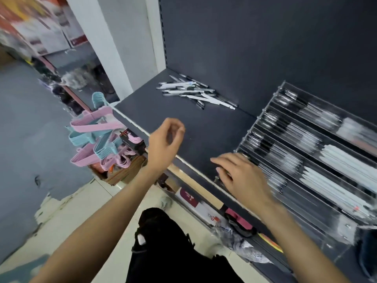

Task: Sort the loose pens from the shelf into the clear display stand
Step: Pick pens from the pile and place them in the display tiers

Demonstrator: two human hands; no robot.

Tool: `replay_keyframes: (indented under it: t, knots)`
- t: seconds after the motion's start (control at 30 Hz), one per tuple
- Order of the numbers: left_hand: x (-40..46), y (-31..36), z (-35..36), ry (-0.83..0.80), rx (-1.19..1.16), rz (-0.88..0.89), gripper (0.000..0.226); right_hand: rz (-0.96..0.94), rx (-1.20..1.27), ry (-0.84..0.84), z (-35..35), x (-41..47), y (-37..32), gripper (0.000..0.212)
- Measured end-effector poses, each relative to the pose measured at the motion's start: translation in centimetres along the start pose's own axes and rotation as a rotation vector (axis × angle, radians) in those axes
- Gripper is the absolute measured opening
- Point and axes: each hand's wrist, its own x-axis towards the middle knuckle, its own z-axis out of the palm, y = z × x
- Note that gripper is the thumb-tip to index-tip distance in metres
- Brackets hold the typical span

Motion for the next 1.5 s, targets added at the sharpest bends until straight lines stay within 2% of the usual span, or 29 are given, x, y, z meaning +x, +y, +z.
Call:
replay_keyframes:
  t: [0.07, 0.13, 0.2, 0.27, 0.37, 0.53, 0.6, 0.7, 0.9, 1.1, 1.27, 1.33, 1.4, 1.47, 1.5]
  knots:
    - [4.5, -2.4, -2.1, 0.050, -0.030, -0.012, 0.002, 0.040, 0.048, 0.039, 1.2, 4.3, -0.7, 0.024]
    - [9.0, -5.6, -3.2, -0.003, 0.026, -0.018, 0.003, 0.162, 0.074, 0.059, 3.1, 8.9, -0.8, 0.022]
    - [13.1, -9.1, -3.6, -0.142, 0.146, -0.015, 0.008, 0.317, 0.068, 0.069, 5.1, 13.3, -0.4, 0.023]
    - [16.6, -12.3, -3.1, -0.325, 0.323, 0.082, 0.021, 0.429, 0.007, 0.070, 6.9, 17.1, 0.6, 0.026]
    - [20.3, -14.8, -1.9, -0.541, 0.535, 0.163, 0.038, 0.547, -0.124, -0.009, 9.4, 21.5, 3.1, 0.036]
    - [23.3, -16.6, 0.2, -0.617, 0.627, 0.196, 0.044, 0.668, -0.243, -0.183, 11.6, 24.6, 7.1, 0.055]
    - [23.8, -17.2, 0.8, -0.638, 0.644, 0.209, 0.042, 0.684, -0.299, -0.254, 12.1, 25.0, 7.9, 0.053]
    - [24.0, -18.0, 1.5, -0.643, 0.640, 0.241, 0.038, 0.673, -0.385, -0.298, 12.4, 25.2, 8.4, 0.040]
    - [24.6, -18.1, 2.5, -0.673, 0.694, 0.290, 0.038, 0.561, -0.507, -0.396, 12.3, 24.7, 8.5, 0.032]
    - [25.5, -17.4, 3.5, -0.715, 0.923, 0.374, 0.043, 0.535, -0.503, -0.396, 12.1, 24.4, 8.3, 0.027]
    - [24.7, -17.0, 4.3, -0.778, 1.217, 0.562, 0.033, 0.568, -0.465, -0.297, 11.6, 23.9, 7.8, 0.029]
    - [24.7, -16.4, 4.4, -0.841, 1.169, 0.564, 0.026, 0.581, -0.411, -0.221, 10.7, 23.9, 6.9, 0.020]
    - [24.8, -15.3, 3.8, -0.904, 0.939, 0.429, 0.028, 0.624, -0.317, -0.105, 9.6, 23.6, 5.9, 0.019]
    - [24.7, -13.8, 2.8, -0.931, 0.506, 0.103, 0.031, 0.729, -0.152, 0.062, 8.6, 23.2, 4.8, 0.017]
    - [24.5, -13.1, 2.3, -0.936, 0.209, -0.103, 0.029, 0.819, 0.038, 0.155, 8.1, 23.1, 4.2, 0.013]
